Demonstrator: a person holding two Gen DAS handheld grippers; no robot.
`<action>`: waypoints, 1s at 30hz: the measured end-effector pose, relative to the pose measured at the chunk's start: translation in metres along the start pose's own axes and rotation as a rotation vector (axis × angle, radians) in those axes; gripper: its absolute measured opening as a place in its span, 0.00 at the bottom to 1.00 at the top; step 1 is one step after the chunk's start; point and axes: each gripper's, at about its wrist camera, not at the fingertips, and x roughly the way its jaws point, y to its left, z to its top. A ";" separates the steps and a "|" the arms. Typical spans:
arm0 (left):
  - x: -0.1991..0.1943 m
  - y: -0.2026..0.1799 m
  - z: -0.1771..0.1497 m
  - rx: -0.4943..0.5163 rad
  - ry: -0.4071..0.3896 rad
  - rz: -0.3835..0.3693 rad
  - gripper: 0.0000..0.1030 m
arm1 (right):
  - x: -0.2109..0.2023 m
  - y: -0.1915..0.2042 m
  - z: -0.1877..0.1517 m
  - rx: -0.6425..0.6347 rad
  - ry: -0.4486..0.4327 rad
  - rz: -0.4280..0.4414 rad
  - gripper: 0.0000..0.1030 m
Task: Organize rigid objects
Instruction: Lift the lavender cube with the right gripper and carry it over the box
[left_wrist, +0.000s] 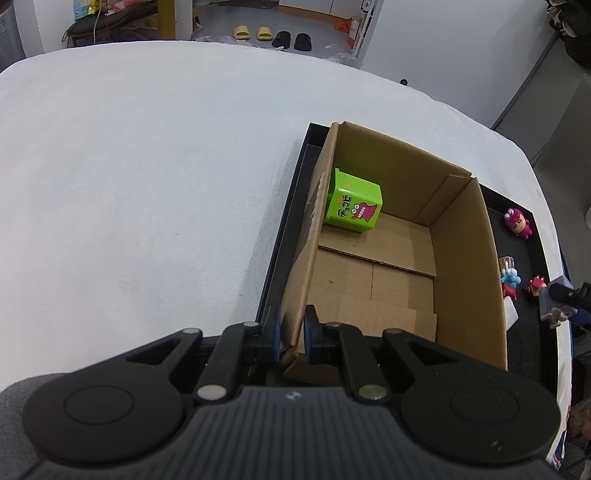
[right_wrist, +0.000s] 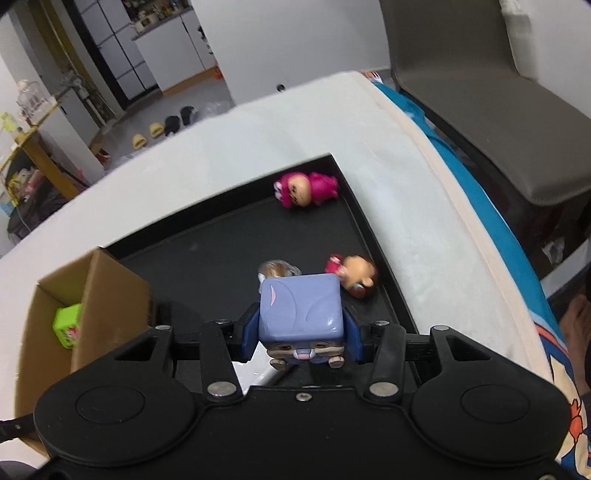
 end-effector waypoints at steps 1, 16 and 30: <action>0.000 0.000 0.000 0.002 -0.001 0.000 0.11 | -0.002 0.002 0.001 -0.001 -0.003 0.007 0.43; -0.003 -0.004 -0.005 0.021 0.001 -0.034 0.10 | -0.043 0.047 0.019 -0.072 -0.091 0.133 0.43; -0.002 -0.002 -0.004 -0.014 0.010 -0.047 0.10 | -0.042 0.099 0.009 -0.147 -0.056 0.214 0.44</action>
